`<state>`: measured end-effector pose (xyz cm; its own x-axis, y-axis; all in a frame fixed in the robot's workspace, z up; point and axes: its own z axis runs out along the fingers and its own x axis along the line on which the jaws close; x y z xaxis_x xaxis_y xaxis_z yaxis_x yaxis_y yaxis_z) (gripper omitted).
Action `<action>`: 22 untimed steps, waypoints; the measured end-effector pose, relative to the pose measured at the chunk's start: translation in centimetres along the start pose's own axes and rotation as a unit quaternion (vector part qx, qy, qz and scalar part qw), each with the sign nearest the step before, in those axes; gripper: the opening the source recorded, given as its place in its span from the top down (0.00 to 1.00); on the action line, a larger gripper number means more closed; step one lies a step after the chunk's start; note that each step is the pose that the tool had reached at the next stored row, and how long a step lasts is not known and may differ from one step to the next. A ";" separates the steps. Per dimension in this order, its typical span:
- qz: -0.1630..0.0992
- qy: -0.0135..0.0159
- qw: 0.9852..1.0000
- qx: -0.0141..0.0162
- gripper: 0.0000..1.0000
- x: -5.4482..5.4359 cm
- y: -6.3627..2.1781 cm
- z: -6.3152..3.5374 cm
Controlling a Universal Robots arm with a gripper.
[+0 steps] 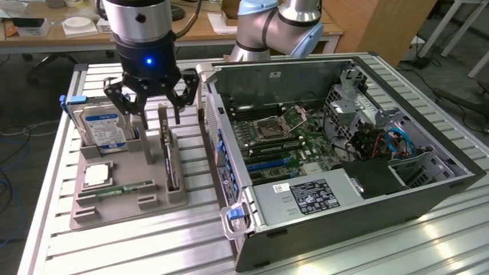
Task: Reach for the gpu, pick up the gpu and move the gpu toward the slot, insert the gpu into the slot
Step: 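Pick up the gpu and move the gpu toward the slot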
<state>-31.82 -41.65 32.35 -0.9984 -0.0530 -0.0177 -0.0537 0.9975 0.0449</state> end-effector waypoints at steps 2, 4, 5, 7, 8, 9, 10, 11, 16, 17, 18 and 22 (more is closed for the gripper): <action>0.000 0.000 1.000 0.000 0.40 0.0 -0.36 0.34; 0.000 0.000 1.000 0.000 0.40 0.0 -0.66 0.71; 0.000 0.000 1.000 0.000 0.40 0.1 -0.69 0.88; 0.000 0.000 1.000 0.000 0.40 0.1 -0.72 1.23; 0.000 0.000 1.000 0.000 0.40 0.1 -0.74 1.42; 0.000 0.000 1.000 0.000 0.40 0.1 -0.75 1.61; 0.000 0.000 1.000 0.000 0.40 0.1 -0.77 1.79; 0.000 0.000 1.000 0.000 0.40 0.1 -0.77 1.97; 0.000 0.000 1.000 0.000 0.40 0.1 -0.85 2.88; 0.000 0.000 1.000 0.000 0.40 0.1 -0.86 3.05; 0.000 0.000 1.000 0.000 0.40 0.1 -0.87 3.24; 0.000 0.000 1.000 0.000 0.40 0.1 -0.92 3.96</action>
<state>-31.82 -42.39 28.36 -0.9984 -0.0530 -0.0172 -0.0537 0.9975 0.0450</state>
